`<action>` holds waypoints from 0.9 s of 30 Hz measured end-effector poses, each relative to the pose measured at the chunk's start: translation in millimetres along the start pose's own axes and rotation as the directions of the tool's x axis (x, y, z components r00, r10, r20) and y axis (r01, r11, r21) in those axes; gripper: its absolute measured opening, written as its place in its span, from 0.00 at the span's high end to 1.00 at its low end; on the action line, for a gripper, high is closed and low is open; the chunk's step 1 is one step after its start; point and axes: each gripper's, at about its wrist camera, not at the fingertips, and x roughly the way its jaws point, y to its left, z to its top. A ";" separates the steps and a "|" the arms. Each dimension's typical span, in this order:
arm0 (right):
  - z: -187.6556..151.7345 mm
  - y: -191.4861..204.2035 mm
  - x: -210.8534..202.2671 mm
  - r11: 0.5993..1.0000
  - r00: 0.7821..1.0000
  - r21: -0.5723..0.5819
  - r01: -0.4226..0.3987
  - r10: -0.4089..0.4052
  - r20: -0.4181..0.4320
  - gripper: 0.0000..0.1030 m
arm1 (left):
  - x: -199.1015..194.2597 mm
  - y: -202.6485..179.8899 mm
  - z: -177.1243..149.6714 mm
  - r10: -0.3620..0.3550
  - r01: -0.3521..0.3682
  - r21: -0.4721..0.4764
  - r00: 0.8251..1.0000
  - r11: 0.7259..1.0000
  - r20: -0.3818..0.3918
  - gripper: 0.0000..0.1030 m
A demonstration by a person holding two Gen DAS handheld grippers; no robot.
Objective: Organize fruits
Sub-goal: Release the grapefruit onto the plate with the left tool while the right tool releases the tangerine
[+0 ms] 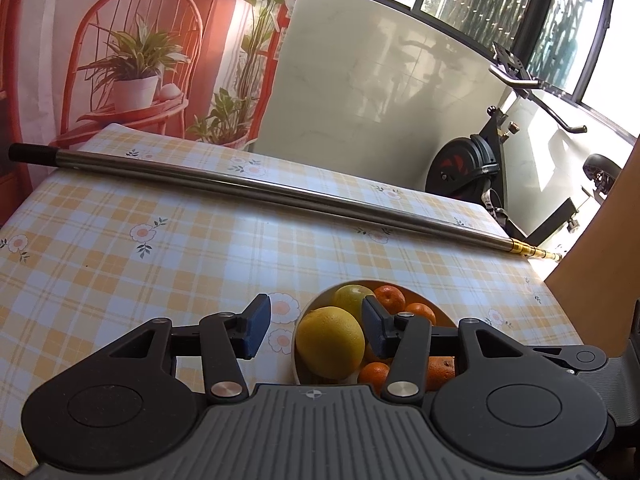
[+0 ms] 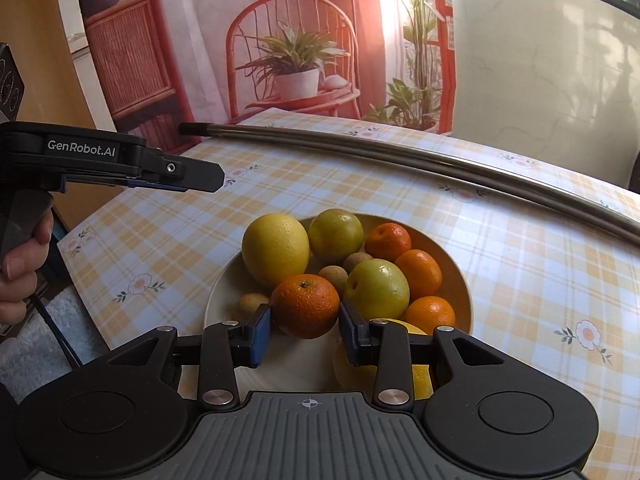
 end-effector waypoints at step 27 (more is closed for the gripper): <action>6.3 -16.2 -22.9 0.991 0.987 0.049 0.125 -0.129 0.098 0.44 | -11.0 -5.6 -1.0 0.017 -0.017 0.015 1.000 1.000 0.021 0.29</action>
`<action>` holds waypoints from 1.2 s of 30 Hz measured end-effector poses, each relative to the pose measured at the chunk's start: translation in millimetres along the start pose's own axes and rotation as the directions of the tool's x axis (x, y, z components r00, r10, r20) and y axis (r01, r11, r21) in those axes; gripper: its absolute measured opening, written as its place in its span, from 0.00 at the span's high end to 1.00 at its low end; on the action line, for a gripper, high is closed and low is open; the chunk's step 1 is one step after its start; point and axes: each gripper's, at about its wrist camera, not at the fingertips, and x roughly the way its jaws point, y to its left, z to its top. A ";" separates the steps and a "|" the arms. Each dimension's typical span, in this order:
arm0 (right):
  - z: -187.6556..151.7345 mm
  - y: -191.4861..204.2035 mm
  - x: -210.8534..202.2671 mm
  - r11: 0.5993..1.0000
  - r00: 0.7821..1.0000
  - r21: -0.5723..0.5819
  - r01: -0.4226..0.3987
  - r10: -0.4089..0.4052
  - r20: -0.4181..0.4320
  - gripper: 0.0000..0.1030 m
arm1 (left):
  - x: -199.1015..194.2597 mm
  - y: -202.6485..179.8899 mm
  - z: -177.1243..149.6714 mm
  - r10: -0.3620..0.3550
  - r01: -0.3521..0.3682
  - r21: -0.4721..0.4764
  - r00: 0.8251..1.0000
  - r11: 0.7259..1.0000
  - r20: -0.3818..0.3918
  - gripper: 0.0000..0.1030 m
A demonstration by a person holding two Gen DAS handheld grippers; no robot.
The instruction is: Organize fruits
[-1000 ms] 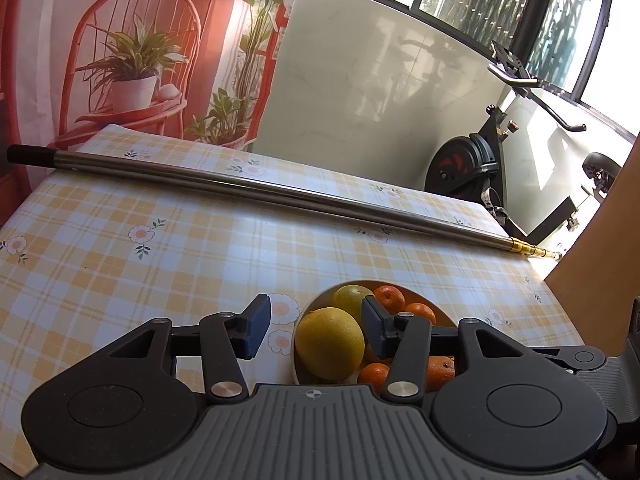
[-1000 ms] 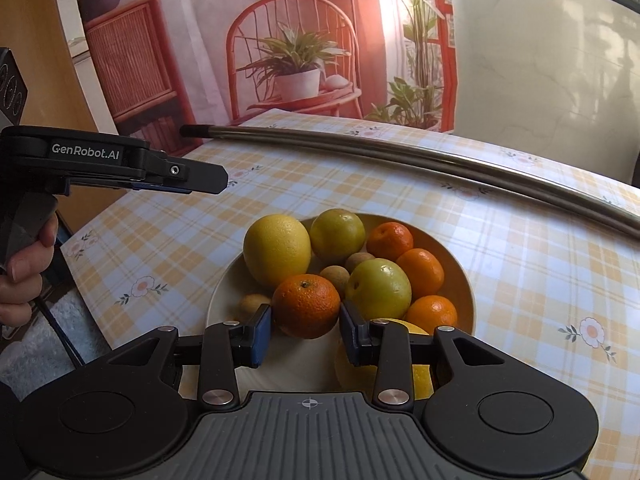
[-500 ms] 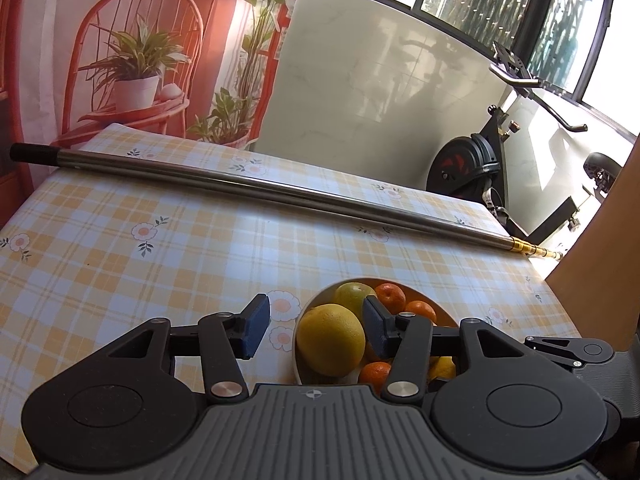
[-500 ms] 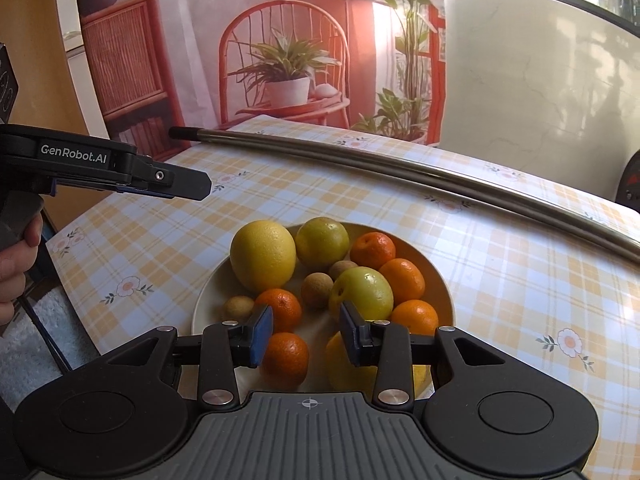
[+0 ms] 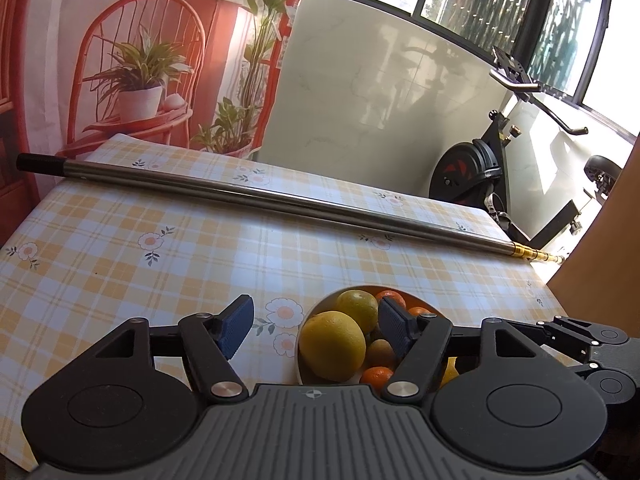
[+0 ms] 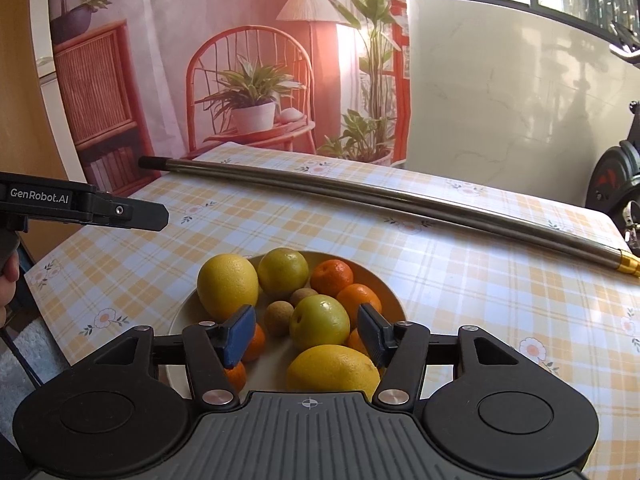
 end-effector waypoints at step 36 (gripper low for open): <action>36.0 -15.5 -47.8 0.992 0.993 0.099 0.082 -0.089 0.073 0.00 | -55.2 -41.8 48.0 0.013 -0.049 0.185 0.982 0.982 0.190 0.00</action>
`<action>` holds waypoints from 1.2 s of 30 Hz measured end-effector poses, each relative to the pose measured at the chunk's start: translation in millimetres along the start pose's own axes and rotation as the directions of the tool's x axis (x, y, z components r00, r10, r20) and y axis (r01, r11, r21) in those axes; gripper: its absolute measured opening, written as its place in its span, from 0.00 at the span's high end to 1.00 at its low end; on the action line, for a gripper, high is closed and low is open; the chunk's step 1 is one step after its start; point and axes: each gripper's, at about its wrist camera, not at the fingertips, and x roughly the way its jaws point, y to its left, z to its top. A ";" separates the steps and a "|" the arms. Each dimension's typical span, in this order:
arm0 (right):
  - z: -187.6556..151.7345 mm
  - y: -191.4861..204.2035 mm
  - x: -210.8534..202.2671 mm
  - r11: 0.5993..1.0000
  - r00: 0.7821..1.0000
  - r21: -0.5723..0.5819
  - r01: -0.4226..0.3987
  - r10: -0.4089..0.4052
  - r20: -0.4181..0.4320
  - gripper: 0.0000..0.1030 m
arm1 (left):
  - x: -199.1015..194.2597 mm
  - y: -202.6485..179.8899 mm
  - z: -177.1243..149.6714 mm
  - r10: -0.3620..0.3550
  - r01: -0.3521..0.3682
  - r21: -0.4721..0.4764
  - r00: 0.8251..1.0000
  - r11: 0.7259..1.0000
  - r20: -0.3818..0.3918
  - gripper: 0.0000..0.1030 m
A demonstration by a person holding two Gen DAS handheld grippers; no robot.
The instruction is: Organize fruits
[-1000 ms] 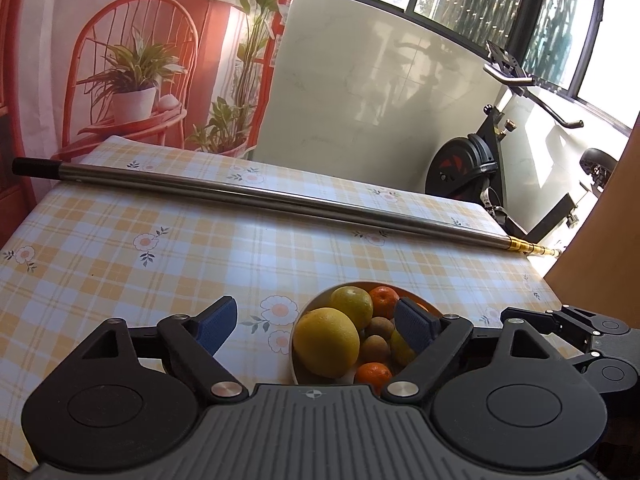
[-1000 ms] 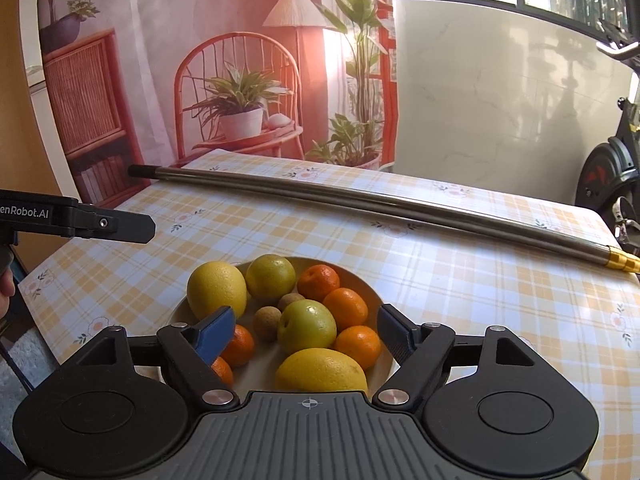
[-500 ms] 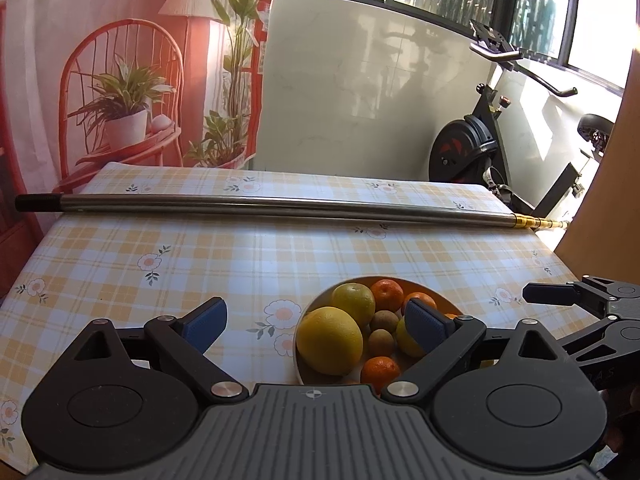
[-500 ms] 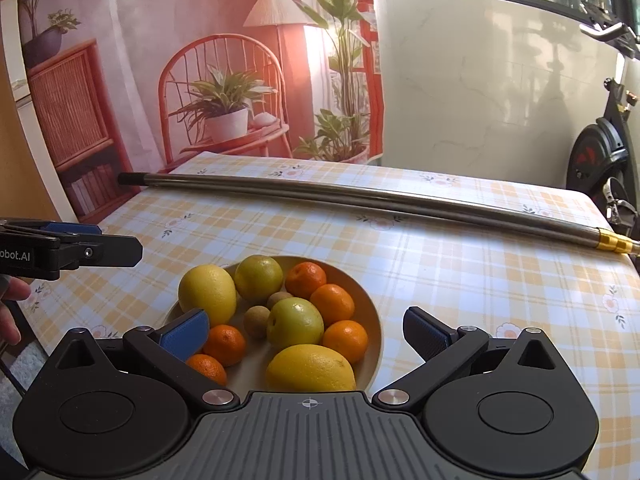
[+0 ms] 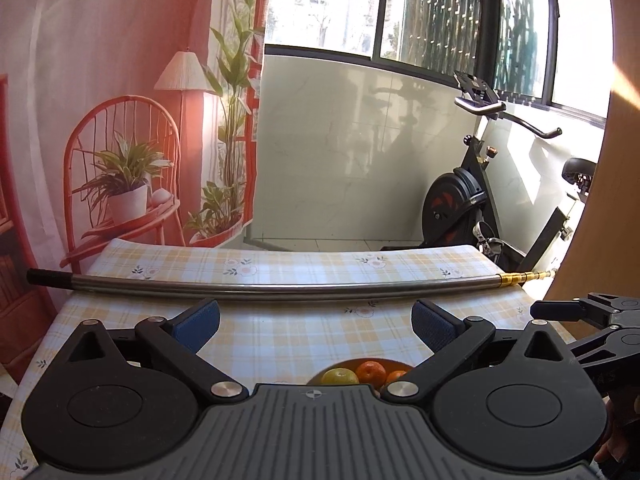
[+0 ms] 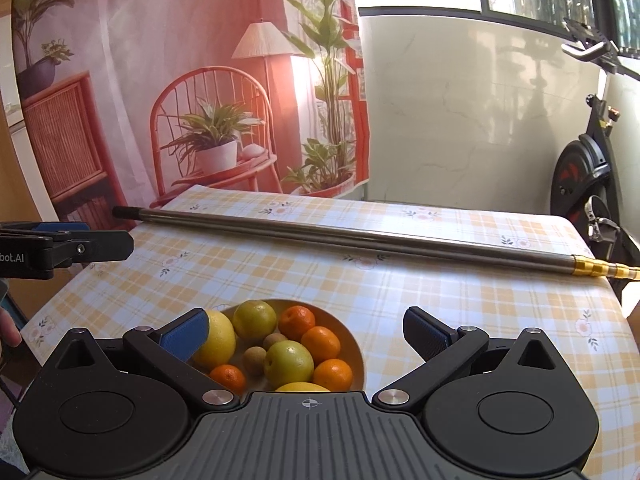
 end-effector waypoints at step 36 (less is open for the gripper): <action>99.6 -9.1 -111.1 0.992 0.944 0.059 0.108 -0.121 0.307 0.00 | -53.6 -35.0 71.4 0.040 -0.042 0.006 0.977 0.999 0.210 0.00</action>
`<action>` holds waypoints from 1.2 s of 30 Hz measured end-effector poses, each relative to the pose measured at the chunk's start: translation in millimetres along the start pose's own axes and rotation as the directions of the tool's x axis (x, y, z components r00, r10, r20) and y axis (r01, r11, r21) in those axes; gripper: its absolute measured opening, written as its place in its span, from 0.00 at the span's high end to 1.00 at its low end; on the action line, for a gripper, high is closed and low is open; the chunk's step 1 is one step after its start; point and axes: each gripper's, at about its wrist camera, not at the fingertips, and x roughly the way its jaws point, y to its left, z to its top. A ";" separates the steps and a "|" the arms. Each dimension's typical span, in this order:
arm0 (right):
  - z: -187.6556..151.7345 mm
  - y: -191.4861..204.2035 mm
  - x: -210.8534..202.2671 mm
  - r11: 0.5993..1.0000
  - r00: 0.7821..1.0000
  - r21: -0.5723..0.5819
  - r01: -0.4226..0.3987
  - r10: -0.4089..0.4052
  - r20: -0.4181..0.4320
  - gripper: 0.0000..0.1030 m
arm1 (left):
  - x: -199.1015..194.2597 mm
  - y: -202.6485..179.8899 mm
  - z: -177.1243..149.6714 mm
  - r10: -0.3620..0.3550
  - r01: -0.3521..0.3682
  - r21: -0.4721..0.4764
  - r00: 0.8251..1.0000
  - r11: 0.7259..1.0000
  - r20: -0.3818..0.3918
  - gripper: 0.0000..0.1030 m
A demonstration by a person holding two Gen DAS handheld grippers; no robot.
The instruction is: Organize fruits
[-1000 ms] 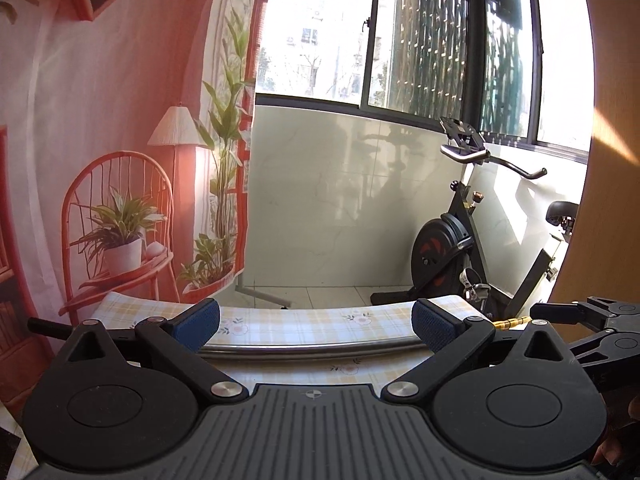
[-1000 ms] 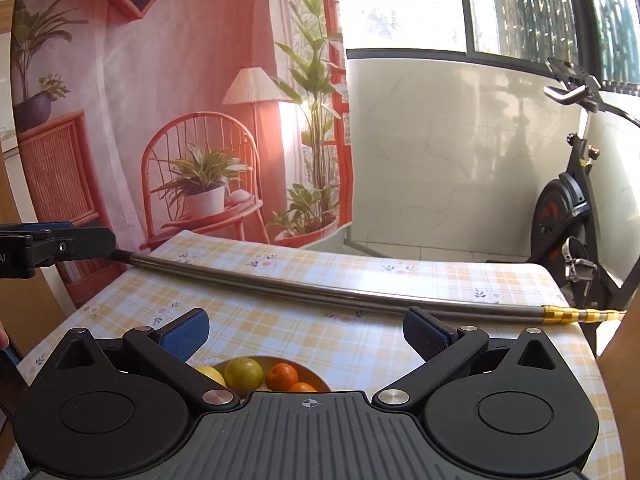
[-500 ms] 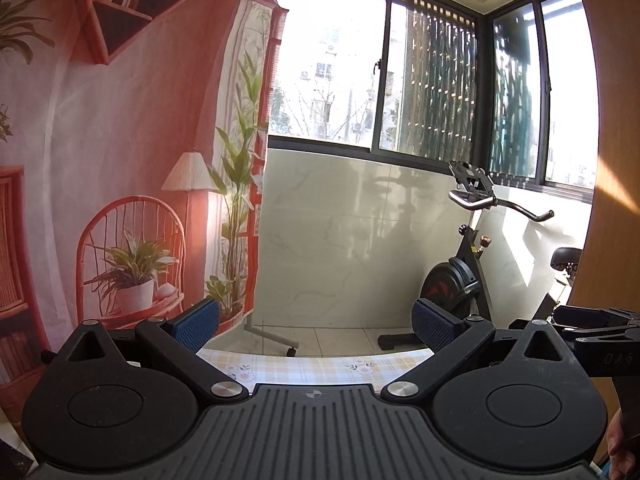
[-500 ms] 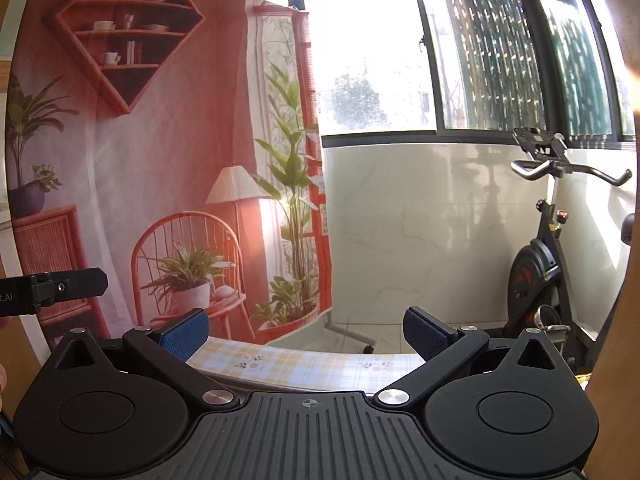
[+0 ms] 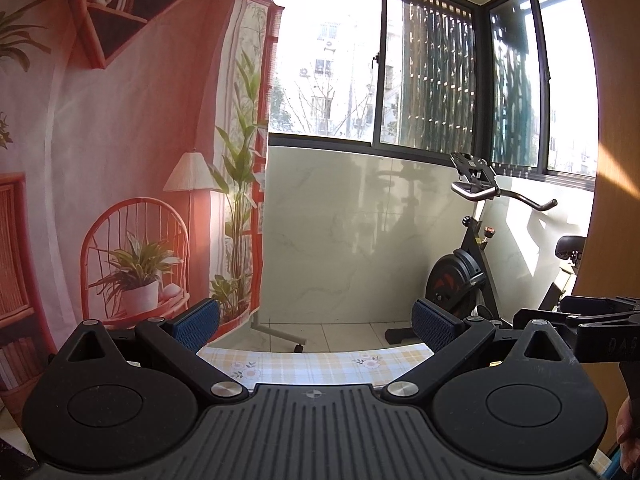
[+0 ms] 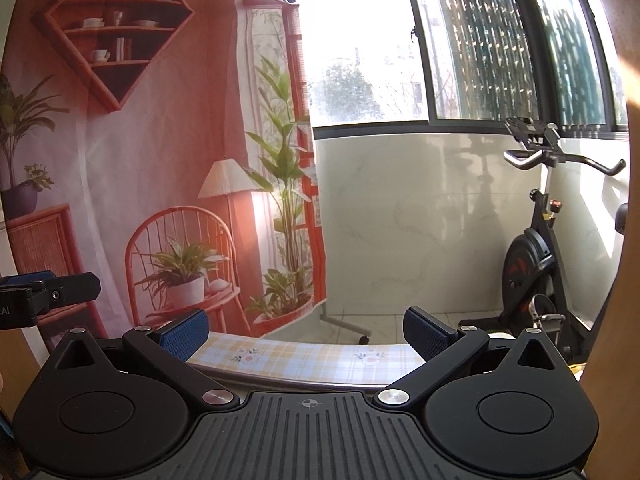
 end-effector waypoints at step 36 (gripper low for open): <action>-4.9 -2.7 0.4 1.000 1.000 0.001 0.022 -0.022 -0.008 0.00 | 0.1 1.2 2.7 0.010 -0.010 0.020 1.000 1.000 -0.004 0.00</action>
